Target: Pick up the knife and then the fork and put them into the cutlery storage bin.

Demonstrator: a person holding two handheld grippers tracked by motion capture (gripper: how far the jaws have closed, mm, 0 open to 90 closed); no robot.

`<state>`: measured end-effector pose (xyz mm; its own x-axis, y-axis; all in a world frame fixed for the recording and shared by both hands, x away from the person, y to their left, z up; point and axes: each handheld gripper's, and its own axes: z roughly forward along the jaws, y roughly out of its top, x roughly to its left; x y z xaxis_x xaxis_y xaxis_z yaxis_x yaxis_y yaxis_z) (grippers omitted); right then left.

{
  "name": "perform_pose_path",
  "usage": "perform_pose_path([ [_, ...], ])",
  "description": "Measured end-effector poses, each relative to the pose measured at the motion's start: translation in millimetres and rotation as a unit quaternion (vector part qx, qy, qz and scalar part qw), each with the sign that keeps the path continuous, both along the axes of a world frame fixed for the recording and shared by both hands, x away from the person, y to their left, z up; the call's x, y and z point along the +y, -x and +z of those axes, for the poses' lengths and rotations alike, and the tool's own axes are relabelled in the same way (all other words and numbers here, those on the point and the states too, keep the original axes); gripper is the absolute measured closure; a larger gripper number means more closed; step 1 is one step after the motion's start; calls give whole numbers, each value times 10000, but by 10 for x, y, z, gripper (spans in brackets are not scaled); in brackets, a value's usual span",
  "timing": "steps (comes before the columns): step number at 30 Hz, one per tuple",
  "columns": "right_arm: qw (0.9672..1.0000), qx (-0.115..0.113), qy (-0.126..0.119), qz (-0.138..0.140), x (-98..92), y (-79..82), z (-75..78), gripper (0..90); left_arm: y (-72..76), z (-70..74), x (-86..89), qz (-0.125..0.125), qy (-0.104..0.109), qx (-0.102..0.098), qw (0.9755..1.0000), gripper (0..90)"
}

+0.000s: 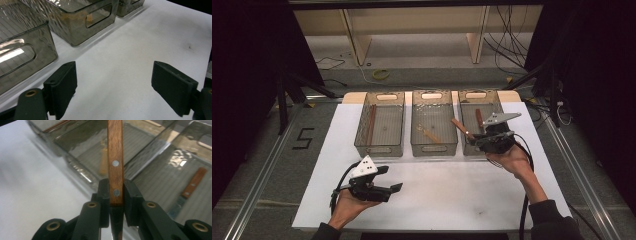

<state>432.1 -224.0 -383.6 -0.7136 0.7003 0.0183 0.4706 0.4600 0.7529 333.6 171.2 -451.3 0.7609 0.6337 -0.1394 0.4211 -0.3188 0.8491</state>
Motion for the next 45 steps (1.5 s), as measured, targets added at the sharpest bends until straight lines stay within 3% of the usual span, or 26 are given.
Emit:
perform_pose_path([
  [2, 9999, 0, 14, -145, -29, -74, 30, 780, 7, -10, 12, -5, 114, 68, 9999, 201],
  [6, 9992, -4, 32, -403, -88, -232, 74, 780, 25, -20, 17, -4, 55, 35, 10000, 202],
  [9, 9983, 4, 37, -579, -118, -343, 86, 780, 32, -35, 24, 51, 123, 45, 9999, 202],
  [16, 9946, 115, 30, -1027, -176, -649, 84, 779, 40, -43, 64, 145, 216, 14, 9997, 201],
  [22, 9906, 212, 37, -1348, -188, -857, 58, 779, 43, -64, 59, 109, 159, 39, 9998, 201],
  [32, 9859, 376, 78, -1627, -228, -1038, -16, 778, 38, -73, 59, 107, 169, 62, 9998, 200],
  [45, 9817, 541, 96, -1821, -176, -1156, -130, 773, 38, -71, 60, 111, 171, 63, 9998, 197],
])
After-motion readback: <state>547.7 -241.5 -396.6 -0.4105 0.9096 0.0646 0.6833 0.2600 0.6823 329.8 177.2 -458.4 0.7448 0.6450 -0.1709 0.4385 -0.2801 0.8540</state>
